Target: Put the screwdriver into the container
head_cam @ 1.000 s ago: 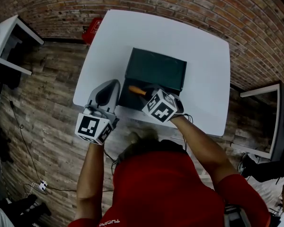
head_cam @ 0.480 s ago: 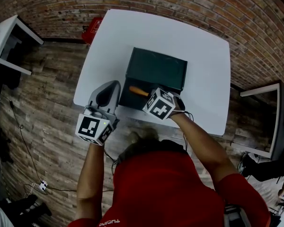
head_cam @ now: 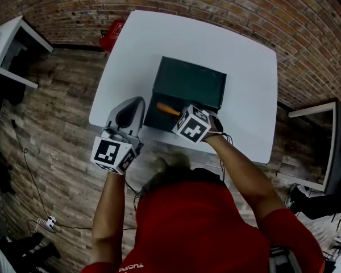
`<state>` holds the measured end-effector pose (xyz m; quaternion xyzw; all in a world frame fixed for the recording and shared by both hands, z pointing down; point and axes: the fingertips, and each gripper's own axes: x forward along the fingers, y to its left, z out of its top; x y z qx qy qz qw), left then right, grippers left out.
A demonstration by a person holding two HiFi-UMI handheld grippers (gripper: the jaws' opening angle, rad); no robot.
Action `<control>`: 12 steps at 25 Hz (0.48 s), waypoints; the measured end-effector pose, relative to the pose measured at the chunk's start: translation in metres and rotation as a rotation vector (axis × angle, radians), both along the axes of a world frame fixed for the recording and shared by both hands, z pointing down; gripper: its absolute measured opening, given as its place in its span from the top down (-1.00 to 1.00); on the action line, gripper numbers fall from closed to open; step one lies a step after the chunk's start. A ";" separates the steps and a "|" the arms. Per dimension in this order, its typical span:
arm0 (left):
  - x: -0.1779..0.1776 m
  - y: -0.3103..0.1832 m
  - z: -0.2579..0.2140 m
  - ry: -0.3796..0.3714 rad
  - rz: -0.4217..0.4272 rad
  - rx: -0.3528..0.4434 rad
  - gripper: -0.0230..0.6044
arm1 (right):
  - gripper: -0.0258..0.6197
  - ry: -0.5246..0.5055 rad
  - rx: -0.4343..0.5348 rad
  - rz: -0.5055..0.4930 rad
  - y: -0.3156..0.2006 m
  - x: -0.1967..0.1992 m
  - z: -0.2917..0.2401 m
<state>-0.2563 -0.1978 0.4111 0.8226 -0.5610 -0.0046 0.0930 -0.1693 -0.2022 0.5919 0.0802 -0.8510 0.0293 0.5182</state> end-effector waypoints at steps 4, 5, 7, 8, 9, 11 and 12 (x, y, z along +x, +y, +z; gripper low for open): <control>0.000 0.001 0.001 -0.001 0.002 -0.004 0.89 | 0.59 -0.044 -0.016 0.013 0.003 -0.001 -0.003; 0.001 0.001 0.001 -0.002 0.003 -0.004 0.89 | 0.59 -0.054 -0.021 0.016 0.003 -0.001 -0.003; 0.002 0.001 0.000 -0.004 0.005 -0.002 0.89 | 0.57 -0.069 -0.030 0.022 0.003 -0.001 -0.005; 0.003 0.001 -0.001 -0.006 0.005 -0.001 0.89 | 0.56 -0.077 -0.034 0.024 0.003 0.000 -0.007; 0.004 0.001 -0.001 -0.008 0.006 0.000 0.89 | 0.56 -0.086 -0.037 0.025 0.003 0.001 -0.008; 0.005 0.002 -0.002 -0.012 0.008 0.001 0.89 | 0.54 -0.105 -0.038 0.025 0.004 0.003 -0.012; 0.006 0.002 -0.002 -0.013 0.009 0.001 0.89 | 0.53 -0.116 -0.038 0.025 0.005 0.003 -0.013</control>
